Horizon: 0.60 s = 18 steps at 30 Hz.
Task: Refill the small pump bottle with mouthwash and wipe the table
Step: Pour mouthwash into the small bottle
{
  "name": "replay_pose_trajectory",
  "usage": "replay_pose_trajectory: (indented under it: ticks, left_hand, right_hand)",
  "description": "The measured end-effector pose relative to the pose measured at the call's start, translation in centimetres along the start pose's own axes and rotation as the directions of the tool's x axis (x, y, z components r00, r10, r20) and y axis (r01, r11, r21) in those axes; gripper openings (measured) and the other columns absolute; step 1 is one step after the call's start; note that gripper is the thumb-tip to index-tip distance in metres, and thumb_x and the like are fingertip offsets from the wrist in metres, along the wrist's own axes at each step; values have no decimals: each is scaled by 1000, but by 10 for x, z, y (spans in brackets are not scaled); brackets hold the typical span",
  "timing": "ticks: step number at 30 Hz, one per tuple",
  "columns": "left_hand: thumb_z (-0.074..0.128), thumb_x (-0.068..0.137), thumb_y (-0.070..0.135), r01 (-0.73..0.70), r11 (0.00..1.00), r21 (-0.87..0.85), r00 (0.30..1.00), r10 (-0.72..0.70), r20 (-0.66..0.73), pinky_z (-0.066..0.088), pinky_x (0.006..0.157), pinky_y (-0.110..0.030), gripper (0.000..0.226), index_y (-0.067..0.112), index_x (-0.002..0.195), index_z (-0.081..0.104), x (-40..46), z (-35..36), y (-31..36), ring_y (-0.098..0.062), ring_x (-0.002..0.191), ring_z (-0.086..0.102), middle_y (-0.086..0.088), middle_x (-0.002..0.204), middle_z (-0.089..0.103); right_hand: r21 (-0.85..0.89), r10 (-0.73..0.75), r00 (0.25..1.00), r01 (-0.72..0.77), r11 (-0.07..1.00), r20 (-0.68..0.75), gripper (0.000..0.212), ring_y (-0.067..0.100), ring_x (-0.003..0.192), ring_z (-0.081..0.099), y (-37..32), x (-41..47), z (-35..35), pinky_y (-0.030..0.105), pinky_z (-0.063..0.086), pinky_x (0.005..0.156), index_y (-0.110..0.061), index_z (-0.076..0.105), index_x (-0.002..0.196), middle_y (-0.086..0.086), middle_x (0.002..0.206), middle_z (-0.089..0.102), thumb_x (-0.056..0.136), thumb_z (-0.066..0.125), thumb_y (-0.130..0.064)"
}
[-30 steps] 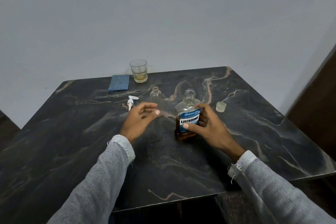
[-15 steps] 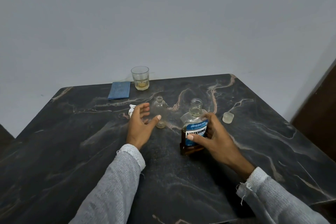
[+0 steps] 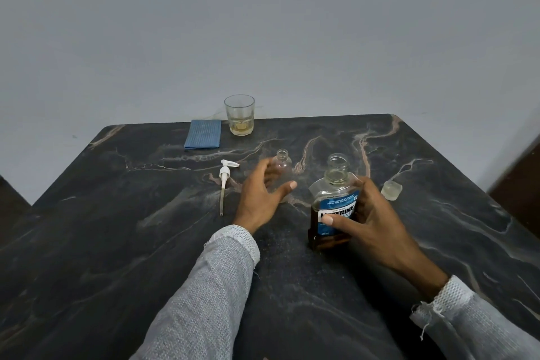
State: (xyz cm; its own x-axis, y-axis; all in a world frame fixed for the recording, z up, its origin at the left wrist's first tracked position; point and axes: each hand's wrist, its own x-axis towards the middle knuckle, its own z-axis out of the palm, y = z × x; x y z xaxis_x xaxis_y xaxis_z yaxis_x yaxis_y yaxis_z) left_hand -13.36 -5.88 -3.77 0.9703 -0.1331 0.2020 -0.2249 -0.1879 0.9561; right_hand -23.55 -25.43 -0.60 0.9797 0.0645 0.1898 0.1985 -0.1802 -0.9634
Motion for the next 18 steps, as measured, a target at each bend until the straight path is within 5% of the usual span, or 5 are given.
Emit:
replay_pose_trajectory:
  ticks: [8,18]
  left_hand:
    - [78,79,13,-54,999,0,996,54,70,51,95,-25,43,21,116,59,-4,-24,-5,-7,109,62,-3,122,56]
    - [78,77,8,-5,994,-108,991,20,136,51,100,-35,52,27,115,49,-7,-33,-11,-14,111,63,6,113,61]
  right_hand:
    - [-74,-55,998,53,996,-25,62,8,108,66,-10,18,3,23,55,85,-33,49,118,-12,115,68,64,80,-33]
    - [-447,-106,994,102,889,15,60,-9,91,63,-33,61,-3,6,50,64,-33,41,118,-20,104,58,70,77,-34]
